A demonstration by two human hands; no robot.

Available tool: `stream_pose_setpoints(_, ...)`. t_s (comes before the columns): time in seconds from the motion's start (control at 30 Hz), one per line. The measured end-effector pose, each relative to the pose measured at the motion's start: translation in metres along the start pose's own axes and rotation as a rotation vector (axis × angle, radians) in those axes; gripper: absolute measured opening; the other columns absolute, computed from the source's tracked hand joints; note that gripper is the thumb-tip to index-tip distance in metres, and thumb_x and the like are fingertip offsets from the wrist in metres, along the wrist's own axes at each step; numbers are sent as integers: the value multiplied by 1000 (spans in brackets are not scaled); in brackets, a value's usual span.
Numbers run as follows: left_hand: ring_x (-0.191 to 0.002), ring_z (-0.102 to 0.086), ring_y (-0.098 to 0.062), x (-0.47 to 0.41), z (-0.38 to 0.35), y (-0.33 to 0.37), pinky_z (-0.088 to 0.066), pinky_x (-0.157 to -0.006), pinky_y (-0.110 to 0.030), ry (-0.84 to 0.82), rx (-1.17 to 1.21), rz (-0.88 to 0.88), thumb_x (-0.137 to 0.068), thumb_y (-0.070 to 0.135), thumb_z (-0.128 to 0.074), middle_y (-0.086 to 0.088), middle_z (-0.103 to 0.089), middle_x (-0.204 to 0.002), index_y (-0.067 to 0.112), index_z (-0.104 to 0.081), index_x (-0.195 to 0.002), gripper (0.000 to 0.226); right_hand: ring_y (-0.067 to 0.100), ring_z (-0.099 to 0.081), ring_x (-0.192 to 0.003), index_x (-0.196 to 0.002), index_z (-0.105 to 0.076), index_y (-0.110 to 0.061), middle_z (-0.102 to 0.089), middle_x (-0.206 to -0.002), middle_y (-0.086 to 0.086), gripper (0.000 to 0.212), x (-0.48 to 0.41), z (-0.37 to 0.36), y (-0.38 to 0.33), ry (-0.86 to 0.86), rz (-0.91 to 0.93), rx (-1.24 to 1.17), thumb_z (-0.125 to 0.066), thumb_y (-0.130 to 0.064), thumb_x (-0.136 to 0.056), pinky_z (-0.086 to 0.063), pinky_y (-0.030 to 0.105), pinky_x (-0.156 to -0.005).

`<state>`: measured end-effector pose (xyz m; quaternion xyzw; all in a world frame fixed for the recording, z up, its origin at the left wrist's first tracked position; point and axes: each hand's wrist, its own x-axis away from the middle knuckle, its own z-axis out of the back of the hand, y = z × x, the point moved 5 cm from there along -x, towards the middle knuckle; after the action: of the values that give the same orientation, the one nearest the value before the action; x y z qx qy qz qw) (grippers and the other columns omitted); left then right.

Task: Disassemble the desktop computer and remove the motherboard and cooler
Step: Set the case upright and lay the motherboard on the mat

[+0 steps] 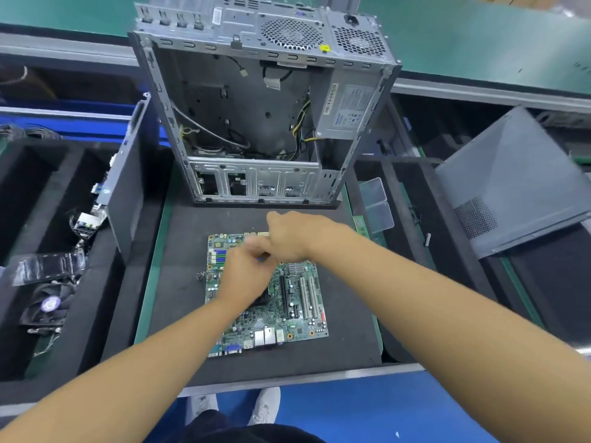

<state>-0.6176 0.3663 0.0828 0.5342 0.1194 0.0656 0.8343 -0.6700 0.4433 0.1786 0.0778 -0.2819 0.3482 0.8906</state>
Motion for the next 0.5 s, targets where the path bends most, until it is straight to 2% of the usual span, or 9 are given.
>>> stream_pose_setpoints(0.03, -44, -37, -4, 2, -3, 1, -24, -47, -13, 16, 3, 9, -81, 10, -66, 16, -49, -45, 38, -54, -49, 44, 37, -53, -109, -129, -48, -13, -52, -120, 16, 30, -1, -5, -2, 8, -9, 20, -39, -32, -106, -46, 41, -77)
stream_pose_setpoints(0.1, -44, -35, -5, 3, -6, 1, -23, -48, -14, 4, 14, 17, -82, 11, -65, 14, -48, -44, 36, -54, -49, 43, 35, -54, -110, -120, -55, -8, -54, -114, 14, 23, -3, -11, -3, 79, -72, -7, -41, -18, -105, -45, 38, -77)
stream_pose_setpoints(0.17, -47, -42, 2, -3, -4, -4, -32, -52, -14, -100, 61, 41, -84, 8, -69, 18, -57, -51, 39, -60, -57, 43, 30, -58, -96, -107, -60, -3, -55, -93, 8, 17, -2, -10, -1, 101, -88, -15, -47, -13, -101, -43, 35, -71)
stream_pose_setpoints(0.2, -52, -47, 4, -9, -1, -7, -37, -55, -15, -196, 82, 68, -86, 8, -72, 18, -64, -59, 39, -66, -66, 37, 27, -55, -89, -110, -61, -2, -55, -92, 7, 18, -2, -7, -3, 77, -65, 9, -50, -13, -99, -42, 34, -69)
stream_pose_setpoints(0.3, -72, -64, -2, -26, 8, -8, -49, -71, -18, -477, 55, 123, -87, 16, -76, 8, -76, -82, 21, -77, -90, 6, 26, -55, -92, -121, -52, -5, -60, -115, 12, 27, -1, 2, -7, -17, 39, 63, -59, -17, -97, -45, 34, -68)
stream_pose_setpoints(0.33, -77, -66, 0, -30, 11, -7, -48, -73, -17, -524, 27, 111, -86, 19, -77, 8, -77, -85, 20, -78, -92, 6, 26, -56, -96, -122, -51, -7, -59, -116, 10, 27, -4, 4, -8, -40, 81, 124, -58, -18, -98, -45, 35, -69)
stream_pose_setpoints(0.43, -78, -69, -3, -31, 11, 0, -51, -71, -18, -513, 7, 100, -84, 25, -79, 10, -76, -80, 24, -76, -89, 6, 20, -52, -80, -111, -46, -19, -54, -103, 4, 12, -3, 9, -4, -55, 163, 194, -52, -18, -100, -36, 33, -57)
stream_pose_setpoints(0.5, -56, -61, 5, -23, 8, -1, -43, -55, -11, -359, 43, 129, -82, 23, -80, 19, -68, -60, 29, -73, -79, 10, 22, -52, -82, -112, -46, -21, -51, -101, 2, 17, -2, 9, -3, -89, 228, 237, -51, -15, -98, -40, 36, -61)
